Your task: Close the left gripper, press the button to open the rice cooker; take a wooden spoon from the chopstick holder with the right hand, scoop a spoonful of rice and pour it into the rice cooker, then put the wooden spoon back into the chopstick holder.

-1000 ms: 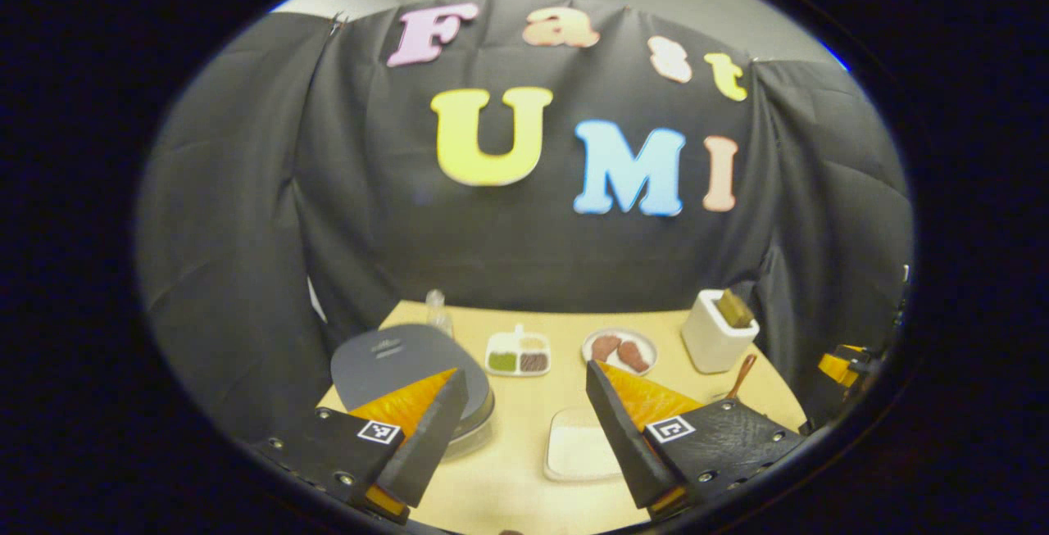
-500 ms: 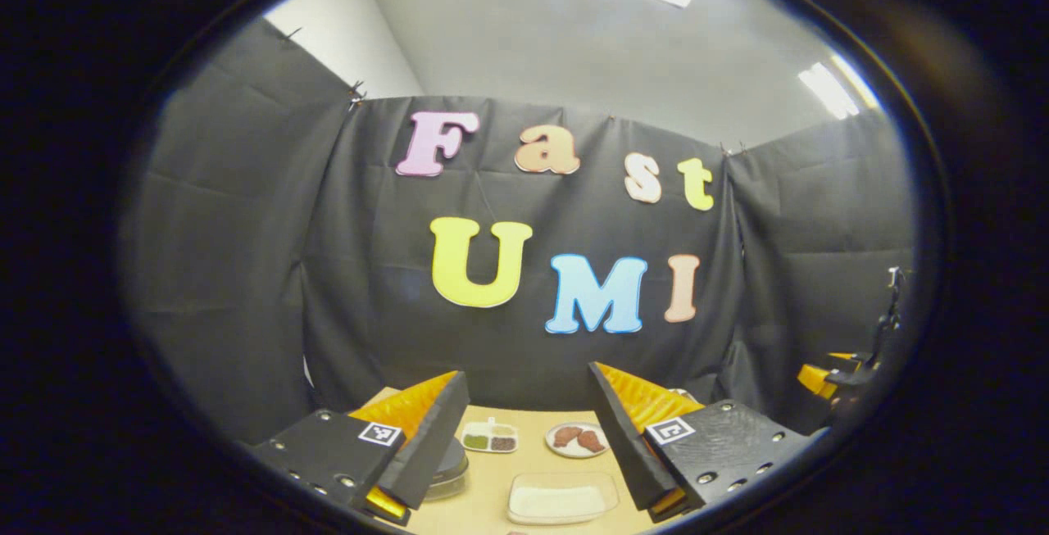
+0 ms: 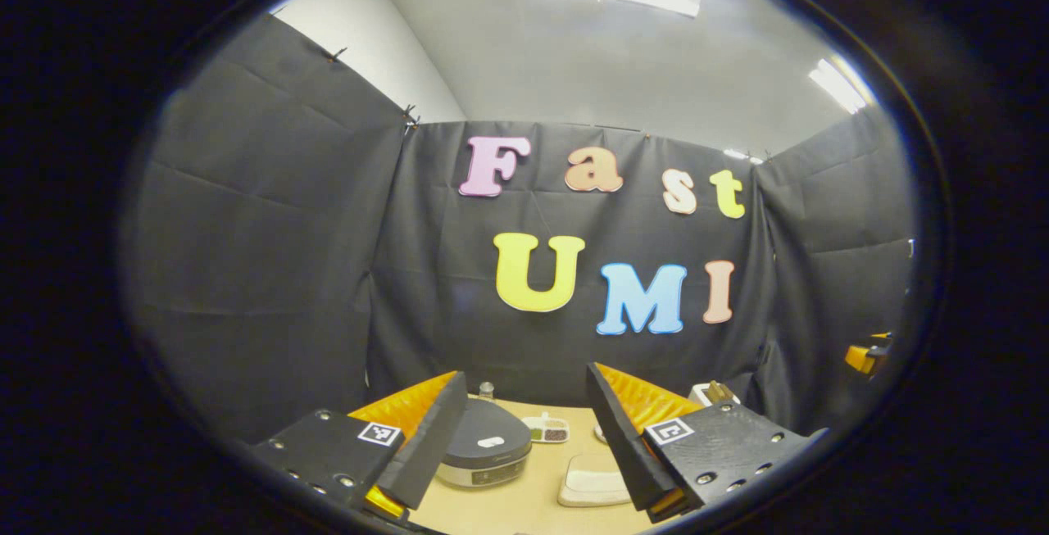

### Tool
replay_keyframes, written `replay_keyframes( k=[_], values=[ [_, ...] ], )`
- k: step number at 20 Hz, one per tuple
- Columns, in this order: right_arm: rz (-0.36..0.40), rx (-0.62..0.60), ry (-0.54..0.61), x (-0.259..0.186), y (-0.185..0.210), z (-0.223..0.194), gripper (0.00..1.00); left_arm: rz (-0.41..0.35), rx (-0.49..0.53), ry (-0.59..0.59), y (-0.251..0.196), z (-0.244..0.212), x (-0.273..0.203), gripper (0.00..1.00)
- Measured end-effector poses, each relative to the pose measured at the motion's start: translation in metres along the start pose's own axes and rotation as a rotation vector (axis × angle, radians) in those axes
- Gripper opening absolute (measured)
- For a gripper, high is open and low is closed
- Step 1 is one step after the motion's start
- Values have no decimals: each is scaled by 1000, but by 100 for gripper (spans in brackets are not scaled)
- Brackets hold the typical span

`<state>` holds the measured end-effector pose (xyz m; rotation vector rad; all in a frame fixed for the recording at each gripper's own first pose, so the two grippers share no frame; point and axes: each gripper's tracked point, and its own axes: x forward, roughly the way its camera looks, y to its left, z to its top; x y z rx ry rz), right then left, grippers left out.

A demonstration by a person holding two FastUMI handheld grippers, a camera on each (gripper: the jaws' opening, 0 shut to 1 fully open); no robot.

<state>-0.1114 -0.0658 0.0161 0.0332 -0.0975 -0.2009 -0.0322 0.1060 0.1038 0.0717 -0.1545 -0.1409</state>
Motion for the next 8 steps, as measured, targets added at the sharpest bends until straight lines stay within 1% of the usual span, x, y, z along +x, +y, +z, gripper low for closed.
replay_keyframes(
  k=[1, 2, 8],
  values=[
    [-14, 16, 4, -4, -3, -3, 93, 3, 4, 9, 4, -3, -3, 92],
    [-27, 26, 8, -8, -4, -6, 98, 12, 8, 24, 7, -7, -5, 92],
    [4, 22, 6, -21, 9, -4, 98, 32, 8, 84, 13, -22, -11, 92]
  ],
)
